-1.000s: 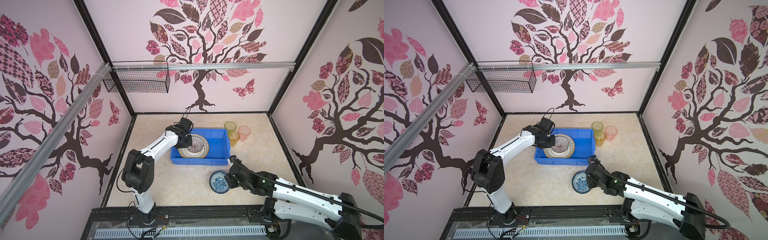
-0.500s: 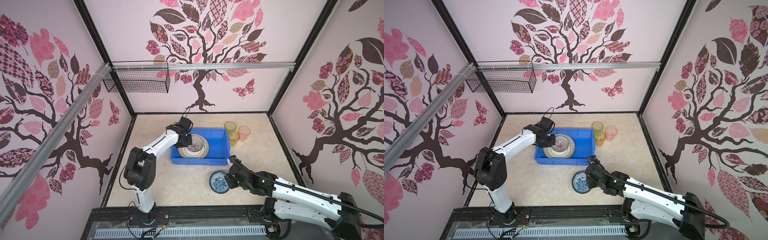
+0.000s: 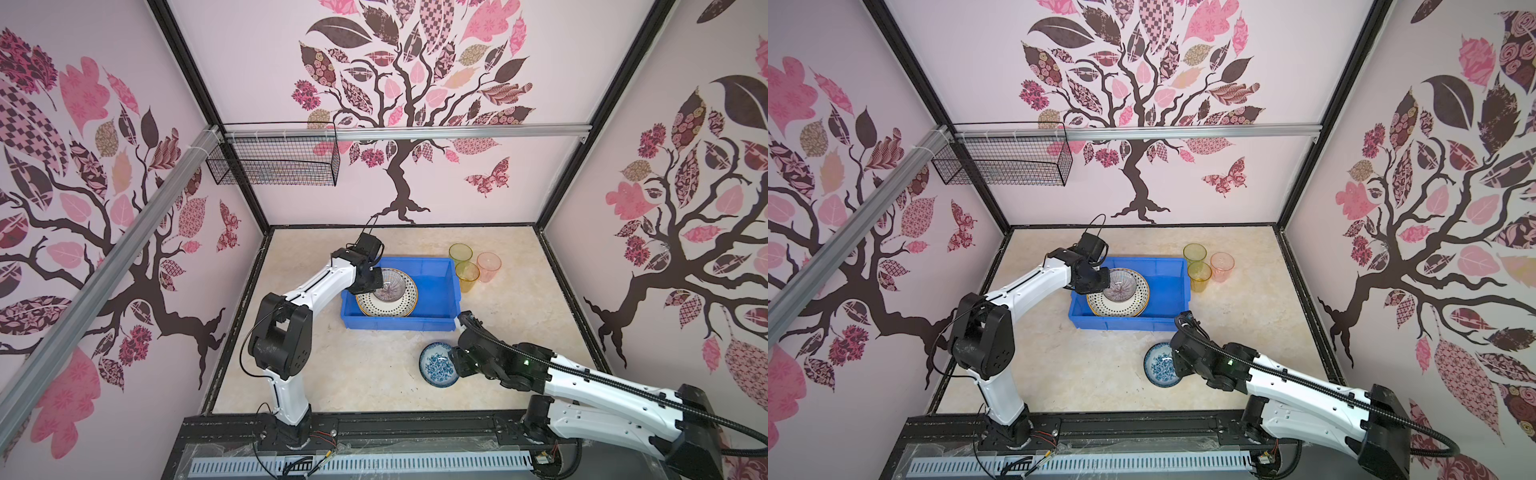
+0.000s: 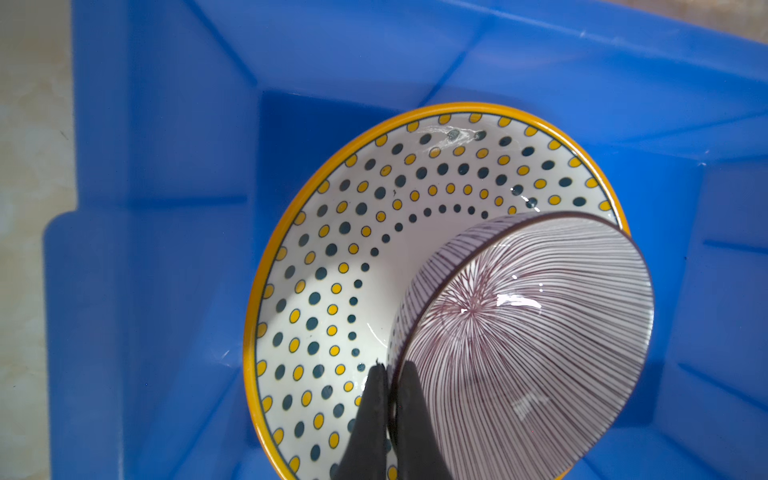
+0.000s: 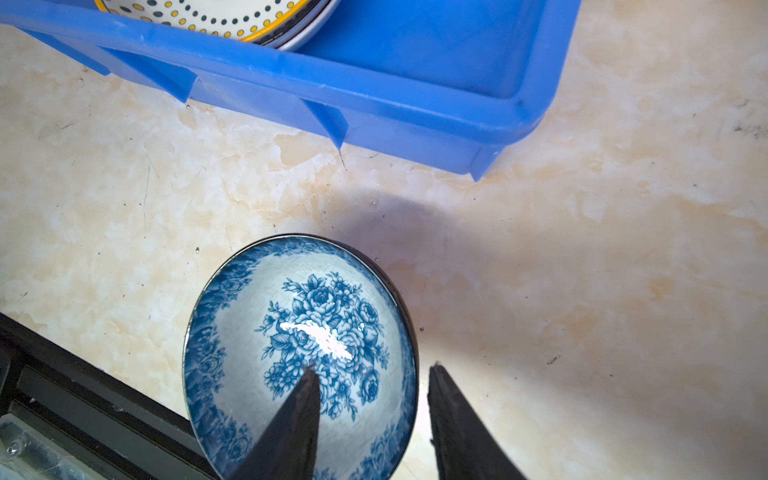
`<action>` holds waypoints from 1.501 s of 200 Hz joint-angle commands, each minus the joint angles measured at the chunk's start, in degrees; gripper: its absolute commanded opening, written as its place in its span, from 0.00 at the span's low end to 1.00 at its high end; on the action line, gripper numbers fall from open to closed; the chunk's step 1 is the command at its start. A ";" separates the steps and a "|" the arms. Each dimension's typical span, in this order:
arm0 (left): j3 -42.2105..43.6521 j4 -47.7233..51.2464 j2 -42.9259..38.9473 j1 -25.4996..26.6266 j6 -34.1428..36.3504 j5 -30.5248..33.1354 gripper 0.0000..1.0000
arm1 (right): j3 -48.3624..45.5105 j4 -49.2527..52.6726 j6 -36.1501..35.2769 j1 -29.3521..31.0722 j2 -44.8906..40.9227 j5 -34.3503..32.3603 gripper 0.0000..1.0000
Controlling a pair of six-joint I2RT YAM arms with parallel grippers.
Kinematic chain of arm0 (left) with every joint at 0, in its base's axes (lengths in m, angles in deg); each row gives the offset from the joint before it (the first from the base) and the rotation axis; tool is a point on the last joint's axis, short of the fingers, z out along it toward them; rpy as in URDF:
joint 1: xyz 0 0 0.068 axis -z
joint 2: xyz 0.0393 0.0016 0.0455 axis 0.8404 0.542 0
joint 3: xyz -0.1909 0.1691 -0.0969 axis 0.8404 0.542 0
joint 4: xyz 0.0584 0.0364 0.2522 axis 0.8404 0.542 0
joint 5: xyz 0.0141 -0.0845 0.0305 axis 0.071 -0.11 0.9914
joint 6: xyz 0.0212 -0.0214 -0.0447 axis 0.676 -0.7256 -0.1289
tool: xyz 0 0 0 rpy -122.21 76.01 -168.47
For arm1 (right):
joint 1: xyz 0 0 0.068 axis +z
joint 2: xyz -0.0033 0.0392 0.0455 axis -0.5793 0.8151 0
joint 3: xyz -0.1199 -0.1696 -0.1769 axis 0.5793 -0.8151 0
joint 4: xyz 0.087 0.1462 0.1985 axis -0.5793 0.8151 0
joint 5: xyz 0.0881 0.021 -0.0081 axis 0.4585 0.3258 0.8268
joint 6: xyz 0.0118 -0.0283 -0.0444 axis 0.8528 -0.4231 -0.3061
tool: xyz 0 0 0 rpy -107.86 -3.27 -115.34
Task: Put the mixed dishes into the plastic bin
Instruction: 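Lower the glass bowl onto the dotted plate with the left gripper, then open the left gripper and raise it out of the bin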
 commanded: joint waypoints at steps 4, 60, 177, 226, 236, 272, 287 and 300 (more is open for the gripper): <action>-2.78 -0.36 0.87 -0.45 -0.30 0.45 0.02 | 1.98 0.58 -0.67 0.19 0.45 -0.71 0.46; -2.67 0.01 0.46 -0.63 -0.49 0.28 0.13 | 1.81 0.88 -0.25 0.16 -0.12 -0.48 0.47; -0.87 -0.07 -4.86 -0.63 -0.65 -0.64 0.20 | 1.03 1.36 0.69 0.16 -0.78 0.22 0.47; 0.62 0.05 -8.11 -0.63 -0.39 -0.78 0.21 | 1.10 1.46 1.19 0.21 -1.04 0.57 0.47; 0.88 0.16 -8.84 -0.63 -0.31 -0.78 0.21 | 1.10 1.45 1.31 0.21 -1.04 0.64 0.47; 2.06 1.08 -12.03 -0.63 0.68 -1.52 0.23 | 1.12 1.72 1.91 0.21 -1.30 0.72 0.48; 2.82 1.31 -13.79 -0.63 0.89 -1.44 0.24 | 1.02 1.43 2.08 0.21 -1.31 0.68 0.48; 3.57 1.84 -15.42 -0.63 1.17 -1.65 0.24 | 1.01 1.15 2.23 0.21 -1.14 0.79 0.48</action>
